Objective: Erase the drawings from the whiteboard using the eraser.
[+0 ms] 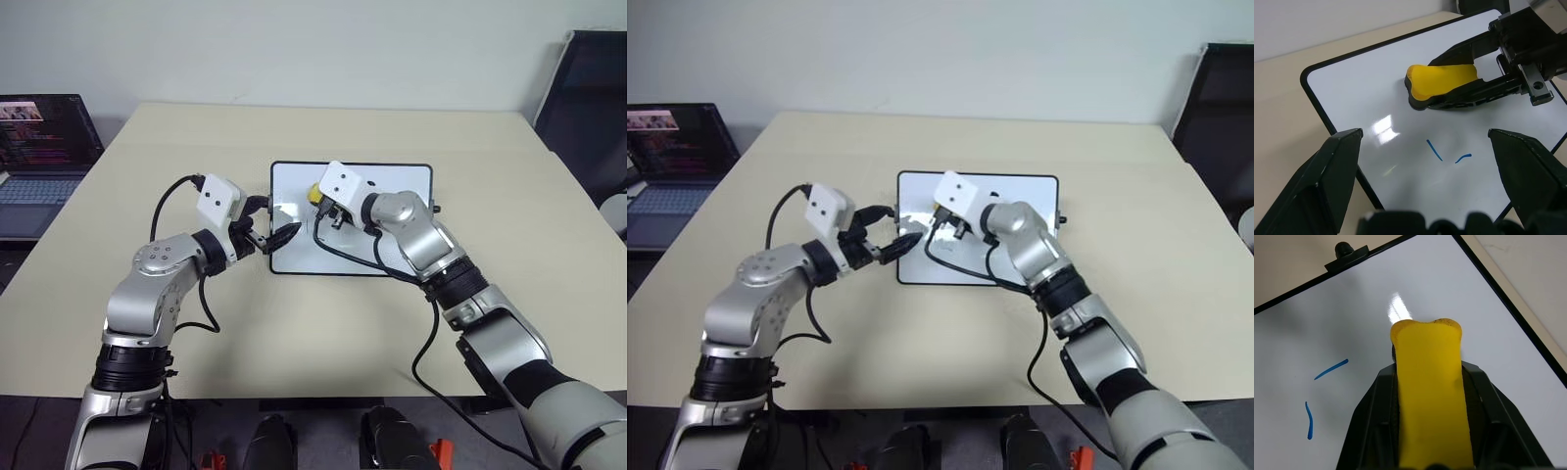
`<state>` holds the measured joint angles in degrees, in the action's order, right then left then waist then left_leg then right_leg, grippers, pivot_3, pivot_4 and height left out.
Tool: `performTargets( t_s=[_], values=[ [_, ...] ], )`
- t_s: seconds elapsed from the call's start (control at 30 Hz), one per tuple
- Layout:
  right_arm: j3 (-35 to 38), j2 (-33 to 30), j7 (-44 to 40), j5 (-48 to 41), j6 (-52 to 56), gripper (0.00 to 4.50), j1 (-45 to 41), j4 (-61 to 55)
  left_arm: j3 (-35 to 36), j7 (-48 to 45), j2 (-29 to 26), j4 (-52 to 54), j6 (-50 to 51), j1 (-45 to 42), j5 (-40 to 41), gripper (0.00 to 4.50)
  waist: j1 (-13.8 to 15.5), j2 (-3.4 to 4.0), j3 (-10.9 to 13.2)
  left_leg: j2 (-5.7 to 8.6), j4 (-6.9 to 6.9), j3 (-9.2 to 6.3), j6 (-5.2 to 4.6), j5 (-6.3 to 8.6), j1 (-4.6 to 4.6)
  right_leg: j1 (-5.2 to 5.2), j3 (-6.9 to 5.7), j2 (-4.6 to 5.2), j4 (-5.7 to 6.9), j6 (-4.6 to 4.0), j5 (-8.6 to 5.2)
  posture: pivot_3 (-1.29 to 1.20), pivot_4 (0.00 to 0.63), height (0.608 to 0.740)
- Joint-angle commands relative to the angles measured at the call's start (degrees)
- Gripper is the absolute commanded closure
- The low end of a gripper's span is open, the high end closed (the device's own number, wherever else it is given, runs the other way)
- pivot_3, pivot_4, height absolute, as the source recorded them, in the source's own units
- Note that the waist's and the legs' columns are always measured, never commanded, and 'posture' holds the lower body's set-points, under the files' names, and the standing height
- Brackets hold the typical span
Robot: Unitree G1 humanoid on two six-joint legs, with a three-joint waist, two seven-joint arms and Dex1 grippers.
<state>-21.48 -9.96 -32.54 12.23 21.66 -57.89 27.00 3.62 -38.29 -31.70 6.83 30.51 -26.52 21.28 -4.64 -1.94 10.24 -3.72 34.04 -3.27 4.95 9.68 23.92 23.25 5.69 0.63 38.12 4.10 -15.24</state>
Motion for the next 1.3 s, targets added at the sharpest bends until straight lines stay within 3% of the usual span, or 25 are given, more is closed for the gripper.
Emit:
performTargets(
  t_s=[0.03,0.23,0.33,0.57,0.73,0.93,1.3],
  values=[
    [2.9,-1.6,0.3,-0.7,2.3,3.18,1.6,-3.0,1.1,0.0,-0.7,2.3,-0.9,0.2,0.0,0.0,0.1,0.0,0.0,0.0,0.0,0.0,0.0,0.0,0.01,0.0,0.0,0.0,-0.01,0.0,0.0,0.0,0.15,0.74],
    [11.5,-1.6,-0.8,-9.2,7.1,3.18,6.8,-20.4,4.7,0.1,-2.1,3.0,-0.6,3.2,1.3,0.0,0.1,0.03,0.0,-0.01,-0.07,0.0,0.0,0.01,0.27,0.23,0.0,0.01,-0.07,0.0,-0.01,0.0,0.15,0.74],
    [12.7,-5.7,-4.6,-12.8,10.2,3.18,16.4,-35.1,8.8,-0.5,-2.7,5.0,0.0,7.3,4.1,0.0,0.2,0.03,0.0,-0.02,-0.12,-0.04,0.01,0.02,0.46,0.38,-0.06,0.01,-0.08,-0.18,0.08,0.0,0.15,0.74],
    [15.2,-9.5,-5.7,-20.8,18.2,3.19,32.1,-54.0,13.3,-1.4,-3.2,10.1,-0.8,16.6,7.3,0.0,0.1,0.03,0.0,-0.01,-0.12,-0.01,0.09,0.09,0.48,0.4,-0.06,0.06,-0.11,-0.04,-0.14,0.0,0.15,0.74],
    [15.6,-8.6,-3.0,-22.9,16.3,3.19,39.6,-58.5,13.4,-2.4,-3.2,8.7,-5.0,20.5,5.8,0.0,0.0,0.0,0.0,-0.01,-0.04,0.0,0.08,0.07,0.29,0.28,-0.03,0.06,-0.1,-0.4,-0.3,0.0,0.15,0.74],
    [12.9,-12.2,-3.3,-20.8,11.5,3.19,46.0,-57.5,11.9,-3.0,-3.7,8.3,-6.1,20.0,5.3,0.0,0.3,-0.03,0.0,0.03,0.05,0.09,0.08,0.05,0.27,0.22,0.03,0.12,-0.17,-0.45,-0.26,0.0,0.15,0.74],
    [9.6,-12.7,-2.8,-19.6,10.1,3.19,43.2,-55.8,9.7,-2.8,-3.5,8.9,-6.6,17.7,4.6,0.0,0.5,-0.04,0.0,0.0,-0.02,0.12,0.08,0.05,0.28,0.26,0.05,0.08,-0.16,-0.4,-0.27,0.0,0.15,0.74]
  ],
)
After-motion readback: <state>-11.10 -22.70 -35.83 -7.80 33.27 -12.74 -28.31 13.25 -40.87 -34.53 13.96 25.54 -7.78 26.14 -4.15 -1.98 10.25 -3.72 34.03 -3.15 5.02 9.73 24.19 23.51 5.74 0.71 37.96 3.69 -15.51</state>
